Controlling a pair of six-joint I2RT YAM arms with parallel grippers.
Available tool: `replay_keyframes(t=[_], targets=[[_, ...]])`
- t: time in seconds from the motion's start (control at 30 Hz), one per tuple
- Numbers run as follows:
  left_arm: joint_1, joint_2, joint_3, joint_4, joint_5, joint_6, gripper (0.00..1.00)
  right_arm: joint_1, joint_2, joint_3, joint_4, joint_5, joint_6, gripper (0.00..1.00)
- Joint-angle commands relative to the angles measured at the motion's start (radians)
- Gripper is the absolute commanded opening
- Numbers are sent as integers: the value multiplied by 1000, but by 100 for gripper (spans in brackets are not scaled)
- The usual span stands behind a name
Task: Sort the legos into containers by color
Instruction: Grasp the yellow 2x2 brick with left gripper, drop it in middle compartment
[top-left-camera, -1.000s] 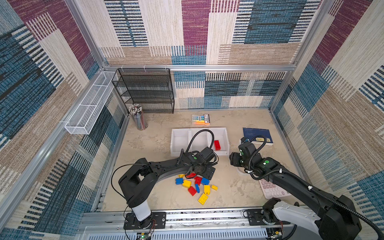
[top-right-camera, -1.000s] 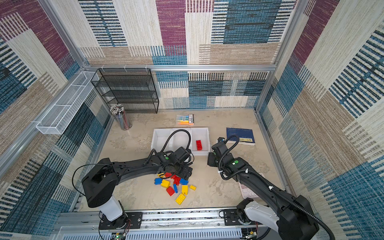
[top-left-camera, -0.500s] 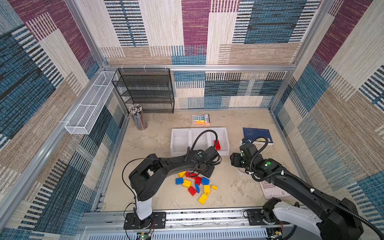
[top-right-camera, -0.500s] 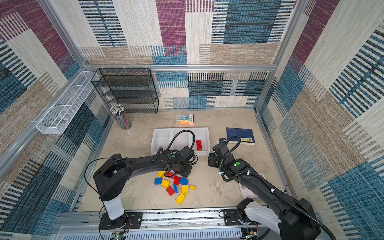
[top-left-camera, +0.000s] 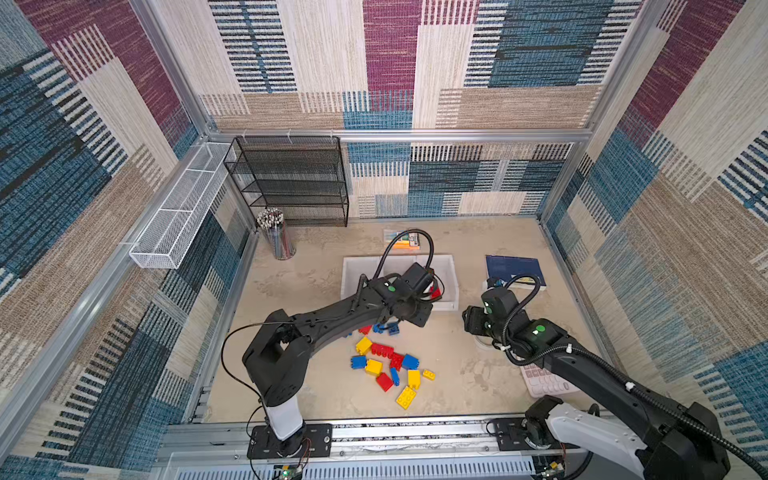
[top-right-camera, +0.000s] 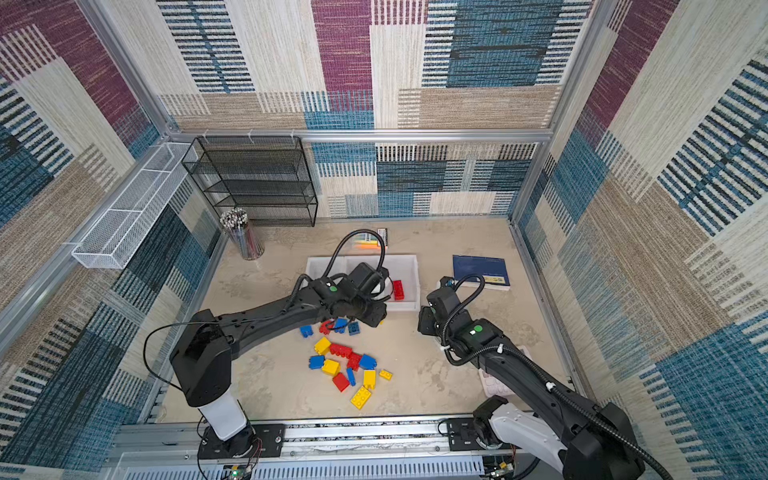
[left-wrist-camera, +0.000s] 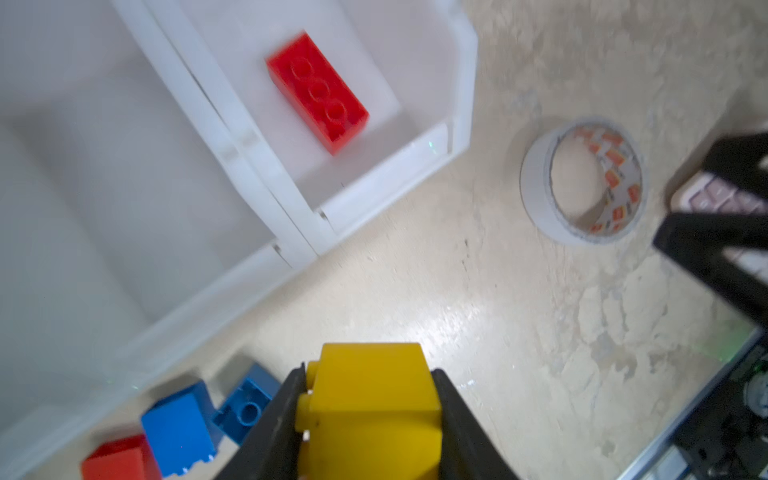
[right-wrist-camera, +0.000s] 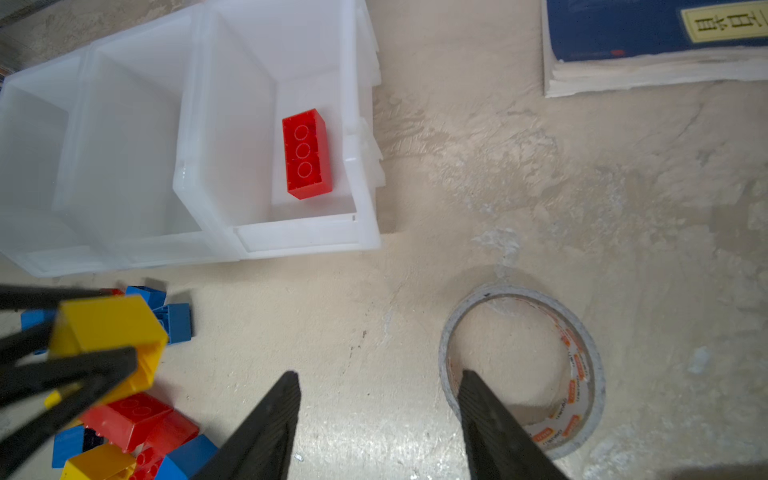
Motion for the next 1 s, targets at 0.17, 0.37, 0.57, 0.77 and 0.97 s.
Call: replay_keyframes(t=[0.17, 0.37, 0.57, 0.77, 0.97], targets=[[156, 167, 198, -92, 29, 147, 44, 0, -50, 8, -13, 12, 24, 63], [187, 262, 280, -108, 24, 162, 46, 1, -54, 13, -31, 11, 24, 63], [195, 277, 292, -105, 11, 137, 70, 0, -71, 15, -50, 23, 29, 63], [195, 205, 252, -81, 21, 112, 77, 0, -70, 14, -48, 24, 32, 65], [196, 49, 117, -50, 46, 101, 77, 1, -50, 13, -27, 11, 26, 65]])
